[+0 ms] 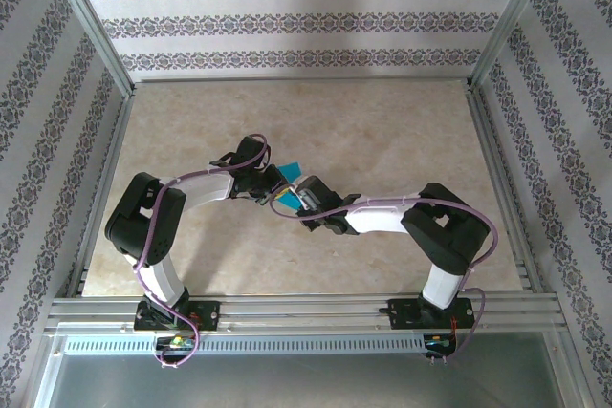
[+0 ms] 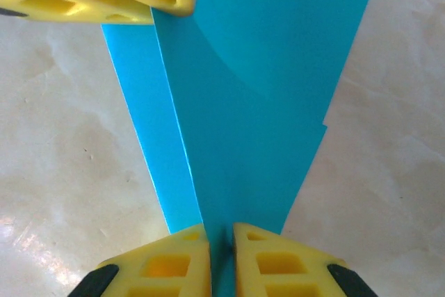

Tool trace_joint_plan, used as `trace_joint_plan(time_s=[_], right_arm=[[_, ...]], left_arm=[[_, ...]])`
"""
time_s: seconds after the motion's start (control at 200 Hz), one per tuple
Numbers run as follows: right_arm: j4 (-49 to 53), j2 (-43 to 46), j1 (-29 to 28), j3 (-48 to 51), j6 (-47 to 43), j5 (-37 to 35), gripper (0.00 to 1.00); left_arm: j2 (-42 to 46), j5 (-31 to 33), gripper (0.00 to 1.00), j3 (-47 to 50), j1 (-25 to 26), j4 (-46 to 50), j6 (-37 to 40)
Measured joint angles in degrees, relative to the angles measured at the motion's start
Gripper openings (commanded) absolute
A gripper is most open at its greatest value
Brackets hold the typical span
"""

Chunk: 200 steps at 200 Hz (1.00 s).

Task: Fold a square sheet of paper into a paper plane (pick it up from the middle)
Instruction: Fourth fold the wing at the center of the table.

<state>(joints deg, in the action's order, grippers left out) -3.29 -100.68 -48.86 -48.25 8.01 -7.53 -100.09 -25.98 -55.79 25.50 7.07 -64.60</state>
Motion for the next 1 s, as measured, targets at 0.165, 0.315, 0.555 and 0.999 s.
trace_joint_plan(time_s=[0.165, 0.315, 0.555, 0.999], right_arm=[[-0.46, 0.00, 1.55, 0.00, 1.20, 3.87, 0.13], [-1.03, 0.00, 3.48, 0.11, 2.38, 8.46, 0.13], [-2.49, -0.57, 7.23, 0.50, 4.74, 17.73, 0.13], [-6.91, -3.30, 13.16, 1.18, 9.90, 32.68, 0.13]], left_arm=[[1.60, 1.40, 0.31, 0.00, -0.20, 1.84, 0.26], [4.92, 3.26, 0.43, 0.00, -1.49, 4.26, 1.31], [12.20, 5.95, 0.44, 2.99, -3.26, 4.02, 2.21], [8.70, 0.72, 0.27, 11.43, -1.09, -10.80, 2.19]])
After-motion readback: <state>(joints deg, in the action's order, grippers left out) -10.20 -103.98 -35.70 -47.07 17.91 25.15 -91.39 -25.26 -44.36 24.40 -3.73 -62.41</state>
